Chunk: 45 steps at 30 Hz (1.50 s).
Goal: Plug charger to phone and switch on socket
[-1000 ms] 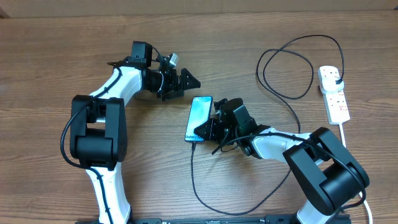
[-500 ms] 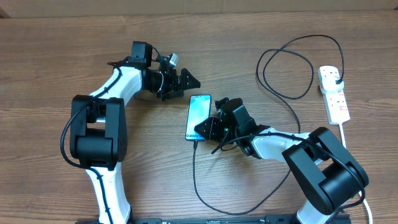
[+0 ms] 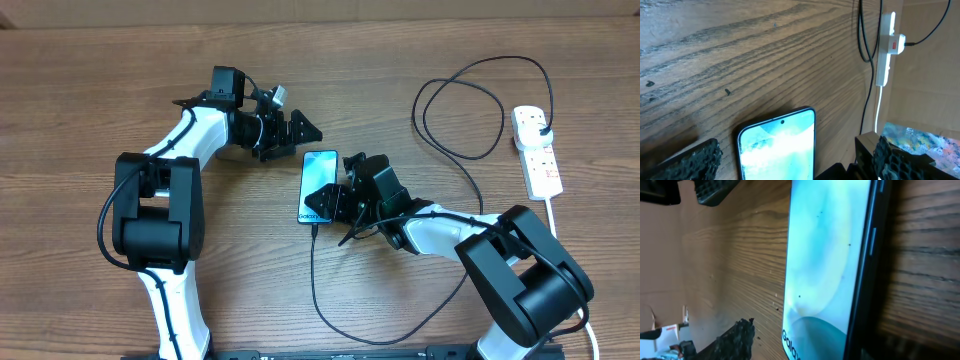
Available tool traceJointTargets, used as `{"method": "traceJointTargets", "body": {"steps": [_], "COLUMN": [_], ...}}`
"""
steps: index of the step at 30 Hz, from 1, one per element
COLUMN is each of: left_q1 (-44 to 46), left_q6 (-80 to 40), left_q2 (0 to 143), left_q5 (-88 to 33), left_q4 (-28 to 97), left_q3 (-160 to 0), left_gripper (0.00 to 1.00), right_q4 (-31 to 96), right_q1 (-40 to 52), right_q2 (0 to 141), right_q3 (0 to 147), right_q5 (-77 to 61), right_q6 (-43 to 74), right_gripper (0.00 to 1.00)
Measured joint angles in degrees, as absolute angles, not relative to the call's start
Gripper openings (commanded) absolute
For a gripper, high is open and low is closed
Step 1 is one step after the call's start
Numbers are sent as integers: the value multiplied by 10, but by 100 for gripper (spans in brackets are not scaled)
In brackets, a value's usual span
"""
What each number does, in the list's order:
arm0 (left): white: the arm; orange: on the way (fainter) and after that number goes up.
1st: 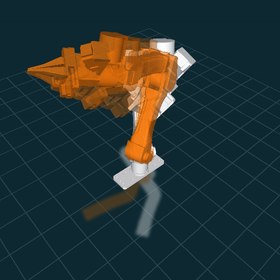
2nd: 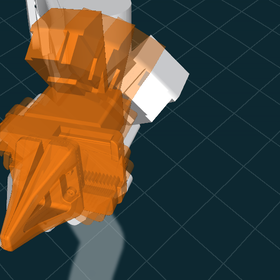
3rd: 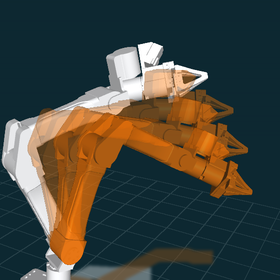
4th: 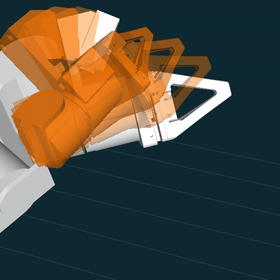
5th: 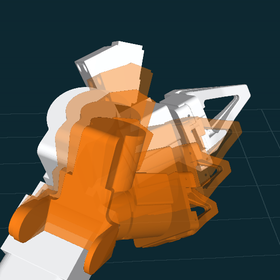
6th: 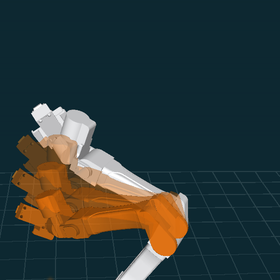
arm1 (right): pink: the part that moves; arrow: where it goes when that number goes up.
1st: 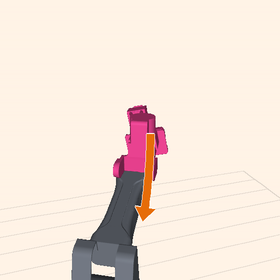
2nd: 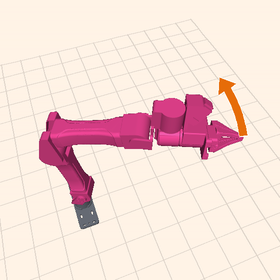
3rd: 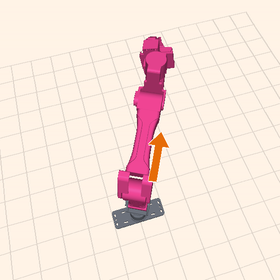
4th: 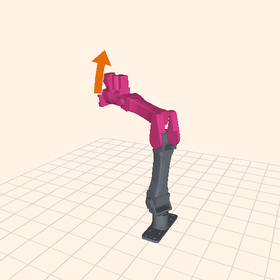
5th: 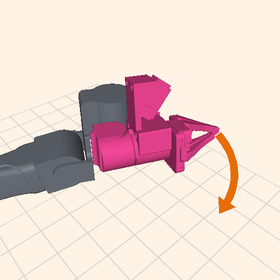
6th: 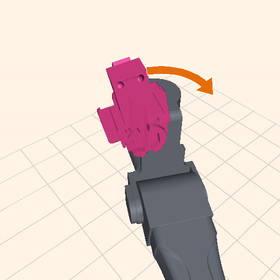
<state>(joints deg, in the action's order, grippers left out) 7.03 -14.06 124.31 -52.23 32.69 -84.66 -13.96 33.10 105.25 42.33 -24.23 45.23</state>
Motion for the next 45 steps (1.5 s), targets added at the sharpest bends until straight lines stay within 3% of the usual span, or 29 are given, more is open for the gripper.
{"method": "traceJointTargets", "body": {"steps": [9, 17, 45], "left_q1": [70, 70, 70], "left_q6": [-141, -141, -141], "left_q2": [1243, 1243, 1243], "left_q5": [-522, -522, -522], "left_q4": [327, 327, 327], "left_q3": [-847, -847, -847], "left_gripper": [100, 100, 100], "right_q4": [-144, -147, -158], "right_q1": [331, 331, 332], "right_q2": [1049, 1044, 1042], "right_q3": [427, 431, 432], "right_q5": [-240, -236, -186], "right_q6": [452, 450, 450], "right_gripper": [74, 98, 100]}}
